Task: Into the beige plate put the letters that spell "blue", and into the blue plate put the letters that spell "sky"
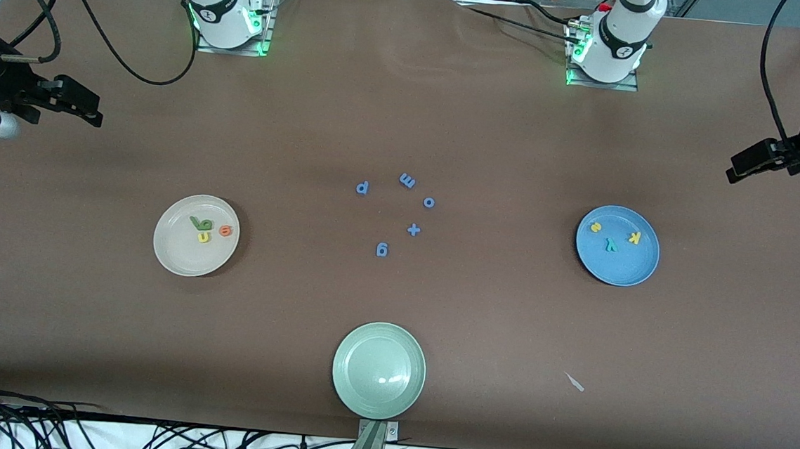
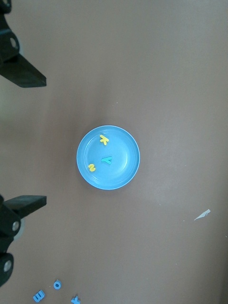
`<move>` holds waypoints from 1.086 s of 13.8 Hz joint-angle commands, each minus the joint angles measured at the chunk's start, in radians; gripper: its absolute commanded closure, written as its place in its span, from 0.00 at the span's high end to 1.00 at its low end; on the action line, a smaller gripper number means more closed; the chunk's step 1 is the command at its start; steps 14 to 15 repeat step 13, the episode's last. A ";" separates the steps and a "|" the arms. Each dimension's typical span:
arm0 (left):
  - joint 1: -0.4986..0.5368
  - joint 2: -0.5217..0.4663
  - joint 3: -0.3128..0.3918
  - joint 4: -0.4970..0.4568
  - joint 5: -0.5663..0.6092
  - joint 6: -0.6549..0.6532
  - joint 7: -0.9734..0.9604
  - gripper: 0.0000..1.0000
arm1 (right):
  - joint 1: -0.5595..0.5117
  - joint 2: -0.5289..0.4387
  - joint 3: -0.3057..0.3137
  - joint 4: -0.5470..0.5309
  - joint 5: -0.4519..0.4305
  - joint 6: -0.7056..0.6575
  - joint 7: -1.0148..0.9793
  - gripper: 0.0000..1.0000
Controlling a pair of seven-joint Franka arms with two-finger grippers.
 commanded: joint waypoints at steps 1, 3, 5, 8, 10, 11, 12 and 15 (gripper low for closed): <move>-0.038 0.002 0.042 0.005 -0.028 -0.011 0.025 1.00 | -0.008 -0.004 0.002 0.003 0.008 -0.012 -0.006 1.00; -0.104 0.002 0.108 0.005 -0.031 -0.013 0.025 1.00 | -0.008 -0.004 0.002 0.003 0.004 -0.012 -0.006 1.00; -0.093 -0.001 0.099 0.006 -0.033 -0.017 0.025 1.00 | -0.008 -0.004 0.002 0.003 0.003 -0.012 -0.006 1.00; -0.090 0.000 0.104 0.012 -0.052 -0.024 0.025 1.00 | -0.008 -0.002 0.002 0.003 0.003 -0.010 -0.006 1.00; -0.090 0.000 0.104 0.012 -0.052 -0.019 0.025 1.00 | -0.008 -0.002 0.002 0.003 0.003 -0.012 -0.006 1.00; -0.088 0.000 0.104 0.012 -0.054 -0.019 0.027 1.00 | -0.008 -0.004 0.002 0.003 0.003 -0.012 -0.006 1.00; -0.090 0.000 0.104 0.012 -0.052 -0.021 0.027 1.00 | -0.008 -0.004 0.002 0.003 0.003 -0.010 -0.006 1.00; -0.093 0.002 0.102 0.012 -0.051 -0.021 0.025 1.00 | -0.008 -0.004 0.002 0.003 0.003 -0.012 -0.006 1.00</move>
